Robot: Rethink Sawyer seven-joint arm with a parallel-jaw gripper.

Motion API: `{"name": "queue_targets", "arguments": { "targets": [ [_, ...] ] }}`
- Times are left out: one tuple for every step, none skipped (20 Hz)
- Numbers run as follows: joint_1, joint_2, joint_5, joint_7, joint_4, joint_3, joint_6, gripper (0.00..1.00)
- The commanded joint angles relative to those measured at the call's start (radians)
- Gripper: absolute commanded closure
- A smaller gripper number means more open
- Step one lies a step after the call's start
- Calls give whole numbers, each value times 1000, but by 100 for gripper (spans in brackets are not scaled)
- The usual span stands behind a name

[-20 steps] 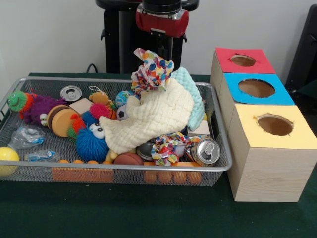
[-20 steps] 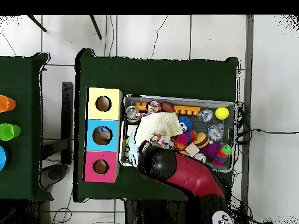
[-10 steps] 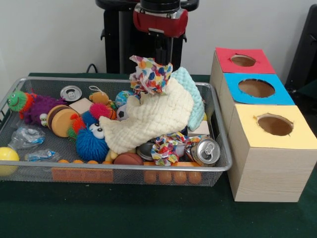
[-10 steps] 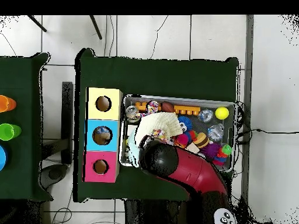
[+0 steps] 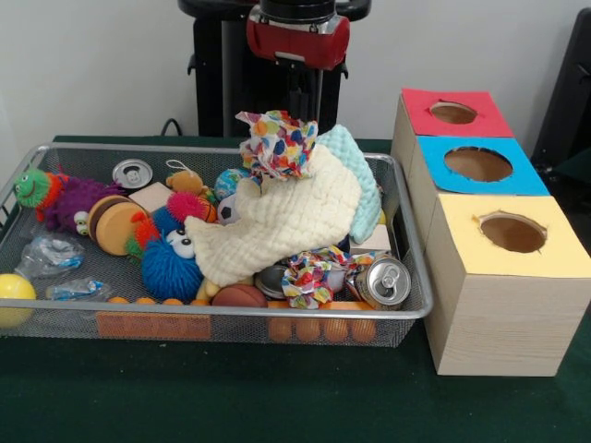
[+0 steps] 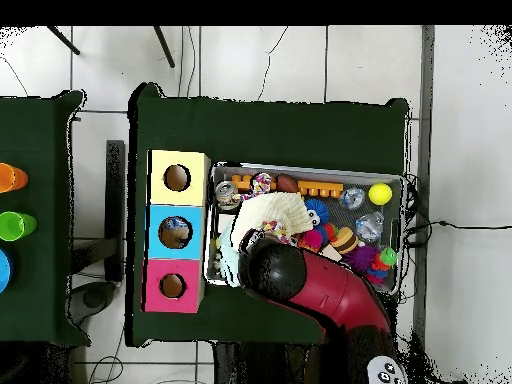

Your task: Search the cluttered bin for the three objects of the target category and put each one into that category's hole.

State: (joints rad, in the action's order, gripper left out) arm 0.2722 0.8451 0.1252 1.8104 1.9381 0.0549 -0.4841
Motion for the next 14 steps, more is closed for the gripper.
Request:
{"name": "queue_targets", "arguments": {
  "targets": [
    [9,-13,8,122,-47,-25,-121,100],
    [10,-13,8,121,-46,-26,-117,100],
    [12,-12,5,116,-45,-27,-108,100],
    [14,-11,3,112,-44,-28,-99,0],
    [13,-10,2,113,-44,-27,-93,0],
    [12,-10,1,115,-43,-26,-86,0],
    [12,-10,1,116,-43,-25,-79,0],
    [11,-10,-1,115,-45,-23,-79,0],
    [6,-12,-5,120,-52,-15,-87,0],
    [-6,-10,-8,132,-63,0,-110,0],
    [-13,-4,-9,138,-71,9,-137,0],
    [-13,1,-7,138,-73,9,-146,0],
    [-11,6,-8,130,-76,8,-155,0],
    [-8,11,-8,124,-77,6,-155,0]
  ]
}}
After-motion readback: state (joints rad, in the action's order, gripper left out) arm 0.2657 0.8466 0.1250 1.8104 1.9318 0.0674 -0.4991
